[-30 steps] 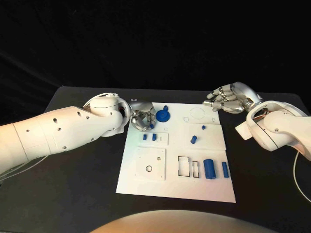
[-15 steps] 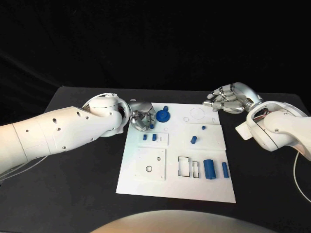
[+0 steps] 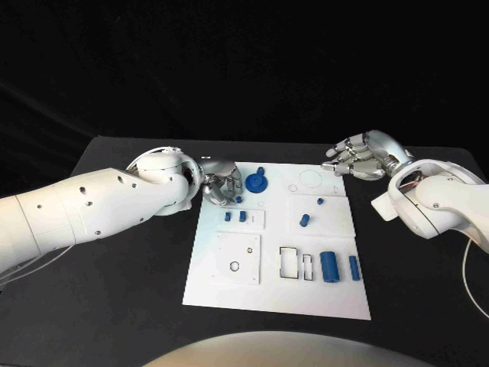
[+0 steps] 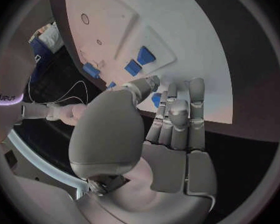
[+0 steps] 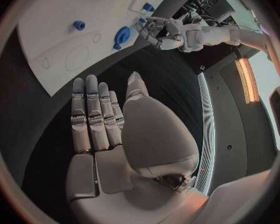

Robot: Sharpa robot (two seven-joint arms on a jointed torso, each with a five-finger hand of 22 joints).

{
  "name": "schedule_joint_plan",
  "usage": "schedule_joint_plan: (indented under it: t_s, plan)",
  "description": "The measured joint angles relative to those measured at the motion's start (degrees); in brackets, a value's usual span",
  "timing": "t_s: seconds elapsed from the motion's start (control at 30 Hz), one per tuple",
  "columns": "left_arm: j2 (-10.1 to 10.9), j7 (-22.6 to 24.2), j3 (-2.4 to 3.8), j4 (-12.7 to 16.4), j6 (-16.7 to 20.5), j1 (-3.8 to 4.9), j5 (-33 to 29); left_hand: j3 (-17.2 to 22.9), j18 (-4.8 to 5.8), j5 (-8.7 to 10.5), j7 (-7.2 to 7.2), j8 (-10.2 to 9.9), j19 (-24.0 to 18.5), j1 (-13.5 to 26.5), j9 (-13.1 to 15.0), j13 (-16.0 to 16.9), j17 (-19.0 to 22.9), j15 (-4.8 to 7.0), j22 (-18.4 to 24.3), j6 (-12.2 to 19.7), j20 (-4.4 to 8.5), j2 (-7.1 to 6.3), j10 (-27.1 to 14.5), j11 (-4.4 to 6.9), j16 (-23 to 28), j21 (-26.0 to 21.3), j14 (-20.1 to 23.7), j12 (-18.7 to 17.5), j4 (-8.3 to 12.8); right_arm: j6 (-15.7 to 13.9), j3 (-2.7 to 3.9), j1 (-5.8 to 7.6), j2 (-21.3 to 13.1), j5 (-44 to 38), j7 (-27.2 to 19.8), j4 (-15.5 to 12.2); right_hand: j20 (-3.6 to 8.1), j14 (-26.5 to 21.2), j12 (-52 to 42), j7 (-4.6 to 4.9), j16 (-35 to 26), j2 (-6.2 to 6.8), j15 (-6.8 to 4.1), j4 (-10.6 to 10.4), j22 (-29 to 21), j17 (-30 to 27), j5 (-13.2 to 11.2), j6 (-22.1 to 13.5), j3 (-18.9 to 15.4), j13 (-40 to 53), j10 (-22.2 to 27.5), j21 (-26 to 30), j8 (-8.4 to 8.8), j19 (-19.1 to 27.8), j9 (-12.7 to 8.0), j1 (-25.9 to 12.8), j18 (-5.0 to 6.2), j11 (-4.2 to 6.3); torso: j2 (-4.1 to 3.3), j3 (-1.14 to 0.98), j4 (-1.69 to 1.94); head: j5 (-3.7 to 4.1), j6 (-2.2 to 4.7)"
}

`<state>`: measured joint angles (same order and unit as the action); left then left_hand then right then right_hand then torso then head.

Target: Assemble the parts on the task board

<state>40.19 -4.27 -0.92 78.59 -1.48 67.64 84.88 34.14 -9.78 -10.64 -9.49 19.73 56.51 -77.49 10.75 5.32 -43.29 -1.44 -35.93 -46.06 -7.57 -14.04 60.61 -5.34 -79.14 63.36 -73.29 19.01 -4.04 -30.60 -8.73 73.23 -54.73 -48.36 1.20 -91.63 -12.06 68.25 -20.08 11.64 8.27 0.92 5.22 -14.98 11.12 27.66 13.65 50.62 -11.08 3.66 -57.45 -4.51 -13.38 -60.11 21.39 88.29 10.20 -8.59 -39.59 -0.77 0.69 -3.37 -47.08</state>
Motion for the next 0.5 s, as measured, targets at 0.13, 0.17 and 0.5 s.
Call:
schedule_joint_plan:
  t_s: [0.13,0.17,0.5]
  plan:
    - [0.79,0.02,0.11,0.29,0.65,-0.07,-0.22,0.00,0.00,0.00,0.00,0.00,-0.21,-0.04,0.00,0.00,0.25,-0.25,0.51,0.00,0.21,-0.04,-0.12,-0.12,0.00,-0.41,0.25,-0.43,0.00,1.25,0.00,0.00,-0.19,-1.14,-0.55,0.39,2.65,6.45,2.41,-1.12,2.87,0.78,-2.34,0.33,1.22,0.99,-1.83,2.56,3.60,-0.12,-2.71,-3.48,0.99,-5.58,-0.84,7.89,0.00,1.92,0.02,0.03,-0.03,0.10,0.16]
    - [1.05,0.08,0.20,0.42,0.85,-0.09,-0.43,0.03,0.01,0.00,-0.05,0.00,-0.21,-0.27,0.00,0.00,0.53,-0.32,0.63,-0.05,0.21,-0.25,-0.36,-0.36,0.00,-0.41,0.32,-0.72,0.00,1.66,0.00,0.00,-0.26,-1.63,-0.69,0.50,3.53,8.54,3.18,-1.44,3.97,1.17,-3.07,0.08,1.97,1.61,-2.58,3.46,4.32,-0.12,-4.02,-4.86,1.34,-7.26,-1.06,9.13,0.00,2.16,0.03,0.03,-0.03,0.16,0.20]
    - [6.07,3.91,1.87,2.76,5.06,-0.06,-16.59,1.01,0.01,-0.24,-0.97,0.37,-1.16,-1.12,0.12,0.09,7.82,-1.11,1.17,-2.09,-0.38,0.02,-0.93,-1.35,2.43,-1.06,4.08,-1.60,0.36,7.68,0.01,0.00,-0.87,-13.64,-1.33,1.50,7.88,15.77,12.72,-3.21,35.99,5.93,-5.68,-1.58,16.32,23.69,-1.97,9.33,11.15,0.09,-13.50,-22.94,5.22,-12.54,-3.50,8.49,-0.01,4.30,0.23,-0.07,-0.18,2.00,0.73]
